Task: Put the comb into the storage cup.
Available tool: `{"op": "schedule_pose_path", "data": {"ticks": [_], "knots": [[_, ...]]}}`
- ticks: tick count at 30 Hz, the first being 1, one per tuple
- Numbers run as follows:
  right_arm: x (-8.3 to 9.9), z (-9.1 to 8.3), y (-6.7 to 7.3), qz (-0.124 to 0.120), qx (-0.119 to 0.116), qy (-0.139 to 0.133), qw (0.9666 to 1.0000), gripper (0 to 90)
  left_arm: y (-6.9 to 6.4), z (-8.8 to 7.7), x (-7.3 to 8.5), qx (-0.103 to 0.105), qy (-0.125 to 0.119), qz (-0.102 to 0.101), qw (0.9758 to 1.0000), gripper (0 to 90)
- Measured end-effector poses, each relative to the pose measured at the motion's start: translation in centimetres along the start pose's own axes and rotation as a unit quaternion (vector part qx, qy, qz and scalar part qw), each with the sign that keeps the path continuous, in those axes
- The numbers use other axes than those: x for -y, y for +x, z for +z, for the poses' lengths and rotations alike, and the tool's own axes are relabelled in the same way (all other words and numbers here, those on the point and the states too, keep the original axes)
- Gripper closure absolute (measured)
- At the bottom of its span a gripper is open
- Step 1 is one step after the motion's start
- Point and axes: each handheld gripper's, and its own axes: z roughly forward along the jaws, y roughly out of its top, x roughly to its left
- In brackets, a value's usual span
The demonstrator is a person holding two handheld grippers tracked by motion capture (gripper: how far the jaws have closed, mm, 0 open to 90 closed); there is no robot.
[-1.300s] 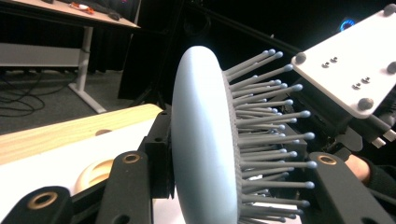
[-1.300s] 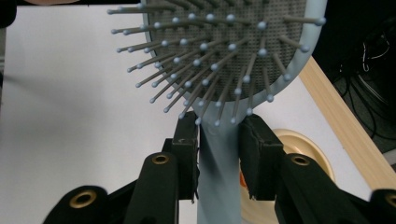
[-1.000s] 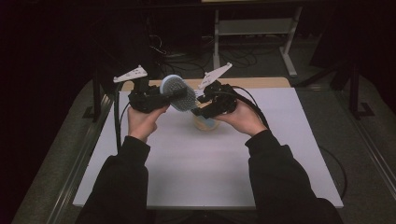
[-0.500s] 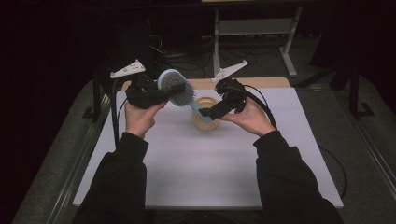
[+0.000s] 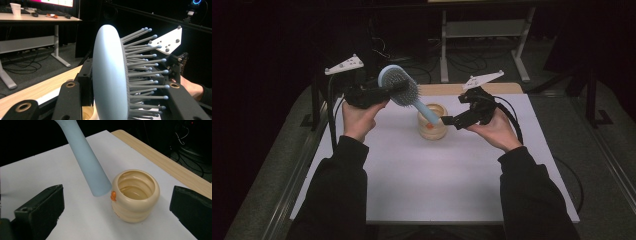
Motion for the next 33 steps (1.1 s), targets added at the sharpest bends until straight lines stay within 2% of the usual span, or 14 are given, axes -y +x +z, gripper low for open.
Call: {"op": "schedule_pose_path", "data": {"ticks": [11, 23, 33], "knots": [[3.2, -2.0, -1.2, 0.025, 0.009, -0.026, 0.9993, 0.0, 0.1, 0.0, -1.5, -0.006, -0.005, 0.008, 0.9999, 53.9], [6.8, -3.1, -0.7, 0.024, 0.018, -0.042, 0.9987, 0.0, 0.8, 0.8, -2.6, -0.014, -0.003, 0.019, 0.9997, 53.8], [9.3, -3.8, -0.9, 0.038, 0.029, -0.053, 0.9975, 0.0, 1.4, 1.7, -2.9, -0.019, -0.001, 0.017, 0.9997, 53.8]]}}
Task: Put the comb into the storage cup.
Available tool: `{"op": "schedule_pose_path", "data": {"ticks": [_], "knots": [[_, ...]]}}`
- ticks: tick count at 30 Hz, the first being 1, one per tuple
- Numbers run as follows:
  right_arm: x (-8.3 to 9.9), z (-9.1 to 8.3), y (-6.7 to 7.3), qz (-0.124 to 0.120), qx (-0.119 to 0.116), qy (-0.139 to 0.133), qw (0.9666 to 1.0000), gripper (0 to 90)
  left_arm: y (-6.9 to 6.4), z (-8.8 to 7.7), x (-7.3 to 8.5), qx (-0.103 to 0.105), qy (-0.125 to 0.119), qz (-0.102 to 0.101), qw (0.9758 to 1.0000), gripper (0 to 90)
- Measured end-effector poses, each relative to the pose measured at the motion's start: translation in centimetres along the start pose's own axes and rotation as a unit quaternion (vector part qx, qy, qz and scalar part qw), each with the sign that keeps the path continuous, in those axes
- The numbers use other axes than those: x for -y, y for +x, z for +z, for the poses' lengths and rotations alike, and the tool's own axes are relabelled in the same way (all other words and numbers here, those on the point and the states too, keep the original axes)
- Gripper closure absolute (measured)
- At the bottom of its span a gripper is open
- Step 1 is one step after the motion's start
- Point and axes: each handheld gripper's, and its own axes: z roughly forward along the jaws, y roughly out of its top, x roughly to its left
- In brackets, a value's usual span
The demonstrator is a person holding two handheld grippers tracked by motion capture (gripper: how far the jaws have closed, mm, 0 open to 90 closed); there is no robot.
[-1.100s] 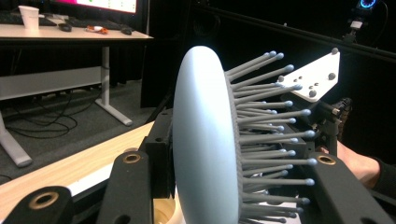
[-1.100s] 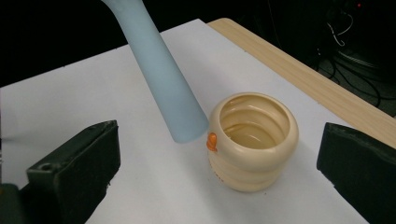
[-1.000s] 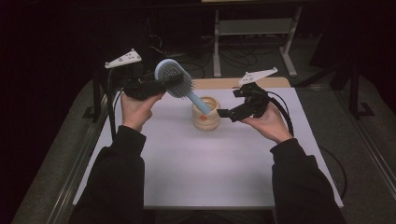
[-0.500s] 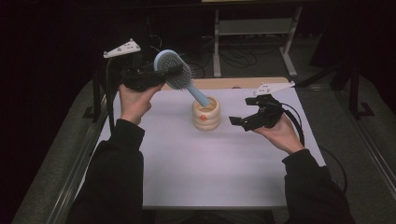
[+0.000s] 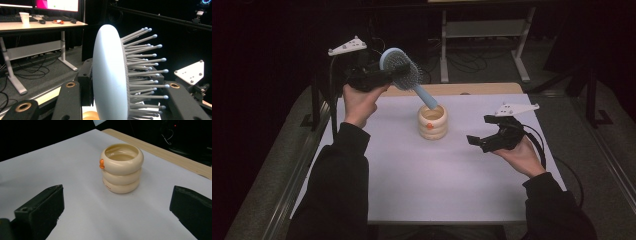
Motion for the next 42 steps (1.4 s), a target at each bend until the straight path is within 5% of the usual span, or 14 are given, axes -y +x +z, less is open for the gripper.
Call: {"op": "schedule_pose_path", "data": {"ticks": [16, 42], "knots": [[2.4, -2.3, -0.7, 0.009, 0.012, -0.022, 0.9996, 0.0, 1.9, 1.0, 0.0, -0.030, -0.002, -0.008, 0.9995, 53.7], [6.5, -4.2, -1.4, 0.025, 0.029, -0.037, 0.9986, 0.0, 2.8, 4.5, 2.9, -0.039, 0.016, -0.007, 0.9991, 53.6]]}}
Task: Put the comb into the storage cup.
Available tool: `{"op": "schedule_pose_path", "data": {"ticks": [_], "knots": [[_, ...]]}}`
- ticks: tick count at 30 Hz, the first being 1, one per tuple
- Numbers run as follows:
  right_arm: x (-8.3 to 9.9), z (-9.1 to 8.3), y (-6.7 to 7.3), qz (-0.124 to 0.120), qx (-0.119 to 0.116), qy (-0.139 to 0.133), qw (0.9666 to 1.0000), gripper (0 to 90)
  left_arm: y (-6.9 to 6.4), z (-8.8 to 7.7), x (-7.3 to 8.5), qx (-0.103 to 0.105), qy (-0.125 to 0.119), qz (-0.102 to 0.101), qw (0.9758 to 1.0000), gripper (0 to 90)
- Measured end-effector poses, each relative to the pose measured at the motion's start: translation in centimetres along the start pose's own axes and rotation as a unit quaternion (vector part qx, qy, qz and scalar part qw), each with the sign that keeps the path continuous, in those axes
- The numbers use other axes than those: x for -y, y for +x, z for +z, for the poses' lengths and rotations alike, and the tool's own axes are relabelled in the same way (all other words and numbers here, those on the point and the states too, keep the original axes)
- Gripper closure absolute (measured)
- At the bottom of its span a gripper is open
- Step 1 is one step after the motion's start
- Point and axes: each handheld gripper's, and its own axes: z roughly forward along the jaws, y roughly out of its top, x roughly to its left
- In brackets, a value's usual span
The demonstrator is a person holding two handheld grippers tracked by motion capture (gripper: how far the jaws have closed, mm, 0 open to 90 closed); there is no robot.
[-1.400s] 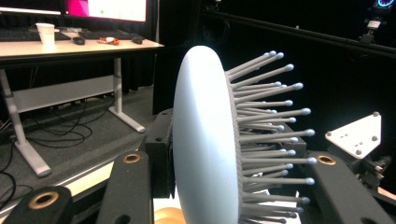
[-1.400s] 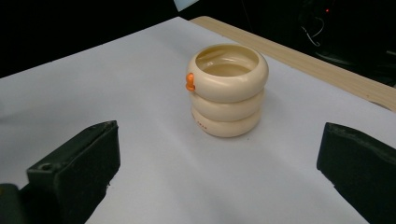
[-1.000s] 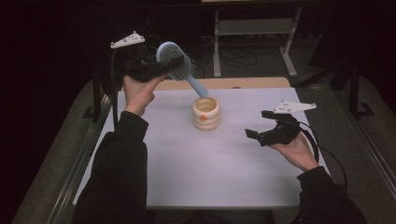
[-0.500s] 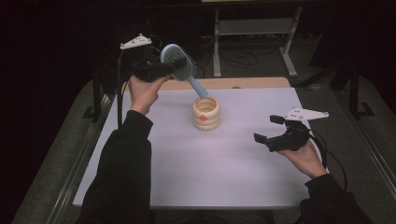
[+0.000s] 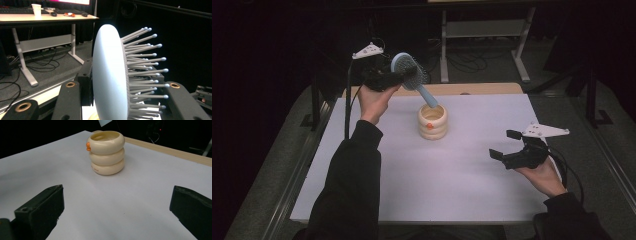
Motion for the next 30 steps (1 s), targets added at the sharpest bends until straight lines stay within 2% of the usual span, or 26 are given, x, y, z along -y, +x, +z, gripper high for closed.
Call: {"op": "schedule_pose_path", "data": {"ticks": [14, 19, 30], "knots": [[1.6, -0.8, -0.4, 0.002, 0.011, 0.004, 0.9999, 0.0, 0.4, 1.7, 1.8, 0.002, 0.022, -0.010, 0.9997, 53.2], [1.9, -0.8, -0.5, 0.003, 0.014, 0.003, 0.9999, 0.0, 0.2, 2.3, 2.4, -0.004, 0.035, -0.002, 0.9994, 53.3], [2.1, -0.7, -0.3, -0.002, 0.013, 0.004, 0.9999, 0.0, 0.3, 3.3, 3.7, -0.010, 0.045, -0.004, 0.9989, 53.3]]}}
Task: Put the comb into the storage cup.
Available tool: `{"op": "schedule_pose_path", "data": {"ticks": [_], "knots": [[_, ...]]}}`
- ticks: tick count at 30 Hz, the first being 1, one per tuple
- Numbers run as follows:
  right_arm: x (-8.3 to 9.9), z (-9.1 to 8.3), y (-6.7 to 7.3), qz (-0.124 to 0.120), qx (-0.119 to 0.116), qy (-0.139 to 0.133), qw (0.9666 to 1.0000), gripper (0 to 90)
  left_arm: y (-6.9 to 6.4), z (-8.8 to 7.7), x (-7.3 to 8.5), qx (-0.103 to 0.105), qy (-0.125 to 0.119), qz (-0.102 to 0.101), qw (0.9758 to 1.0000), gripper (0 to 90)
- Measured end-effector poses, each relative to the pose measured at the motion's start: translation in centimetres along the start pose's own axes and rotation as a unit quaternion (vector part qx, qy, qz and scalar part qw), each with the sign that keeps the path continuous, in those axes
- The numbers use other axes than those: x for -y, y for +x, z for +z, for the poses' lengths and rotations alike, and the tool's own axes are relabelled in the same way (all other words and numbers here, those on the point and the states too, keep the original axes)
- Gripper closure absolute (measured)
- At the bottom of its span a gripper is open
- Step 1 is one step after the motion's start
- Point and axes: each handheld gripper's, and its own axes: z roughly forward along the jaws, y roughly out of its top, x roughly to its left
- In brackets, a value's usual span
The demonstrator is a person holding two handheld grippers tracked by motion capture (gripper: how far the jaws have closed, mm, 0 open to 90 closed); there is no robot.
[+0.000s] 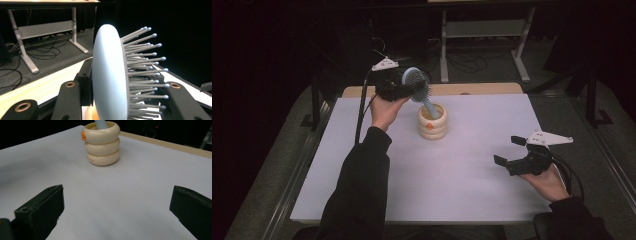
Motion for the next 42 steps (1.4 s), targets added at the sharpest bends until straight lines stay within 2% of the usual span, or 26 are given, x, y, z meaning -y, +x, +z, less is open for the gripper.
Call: {"op": "schedule_pose_path", "data": {"ticks": [7, 20, 24, 28, 38, 42], "knots": [[0.2, 0.0, 0.0, -0.002, 0.001, 0.000, 1.0000, 0.0, -0.1, 0.7, 0.5, 0.001, 0.005, 0.000, 1.0000, 53.2], [0.4, -0.1, 0.0, 0.000, 0.005, -0.002, 1.0000, 0.0, 0.3, 1.8, 2.3, -0.010, 0.016, -0.016, 0.9997, 52.9], [0.4, 0.0, 0.0, -0.001, 0.004, -0.001, 1.0000, 0.0, 0.4, 2.1, 3.0, -0.006, 0.009, -0.031, 0.9994, 52.9], [0.5, 0.1, 0.1, -0.001, 0.002, 0.004, 1.0000, 0.0, 0.4, 2.6, 3.4, -0.006, 0.011, -0.036, 0.9993, 52.8], [0.5, -0.1, 0.0, 0.001, 0.005, -0.005, 1.0000, 0.0, 0.5, 3.3, 4.1, -0.016, 0.017, -0.043, 0.9988, 51.8], [0.5, -0.2, 0.0, 0.004, 0.004, -0.006, 1.0000, 0.0, 0.7, 3.3, 4.5, -0.018, 0.006, -0.053, 0.9984, 50.8]]}}
